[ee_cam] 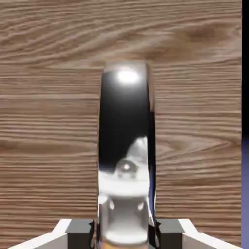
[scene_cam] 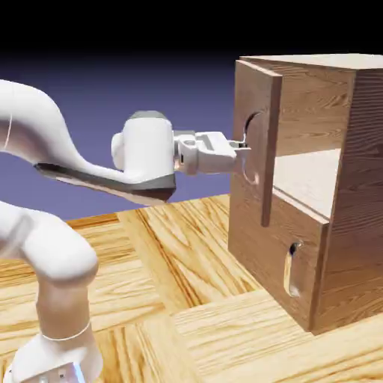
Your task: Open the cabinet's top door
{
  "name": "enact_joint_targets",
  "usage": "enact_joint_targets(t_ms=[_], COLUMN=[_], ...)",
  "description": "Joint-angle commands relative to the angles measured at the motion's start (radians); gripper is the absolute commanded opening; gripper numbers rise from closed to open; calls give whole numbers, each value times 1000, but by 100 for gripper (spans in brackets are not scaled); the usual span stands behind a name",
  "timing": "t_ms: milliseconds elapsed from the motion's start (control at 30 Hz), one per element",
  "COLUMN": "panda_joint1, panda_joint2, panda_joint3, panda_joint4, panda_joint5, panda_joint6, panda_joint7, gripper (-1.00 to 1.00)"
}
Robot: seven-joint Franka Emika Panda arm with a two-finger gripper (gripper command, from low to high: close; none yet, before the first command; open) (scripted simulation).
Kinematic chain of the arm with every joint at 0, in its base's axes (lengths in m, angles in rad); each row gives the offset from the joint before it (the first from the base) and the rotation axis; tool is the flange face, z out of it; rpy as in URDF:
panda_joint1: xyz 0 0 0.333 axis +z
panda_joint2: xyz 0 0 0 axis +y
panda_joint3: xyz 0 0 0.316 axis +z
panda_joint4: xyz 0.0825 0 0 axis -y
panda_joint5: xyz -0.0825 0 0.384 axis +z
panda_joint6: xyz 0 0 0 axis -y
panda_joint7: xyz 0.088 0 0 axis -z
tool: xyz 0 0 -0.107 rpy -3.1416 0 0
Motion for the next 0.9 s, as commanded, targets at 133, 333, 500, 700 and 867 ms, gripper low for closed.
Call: enact_joint_targets(t_ms=[133, 333, 500, 700, 867], panda_joint1=[-110, -301, -300, -233, -150], panda_joint2=[-71, -125, -219, -311, -352], panda_joint3=[153, 334, 422, 535, 670], panda_joint4=[-54, -71, -125, -170, -171], panda_joint5=[164, 293, 510, 771, 988], panda_joint6=[-1, 104, 52, -85, -261], panda_joint7=[-44, -31, -163, -309, -393], gripper=[-100, -100, -100, -100, -100])
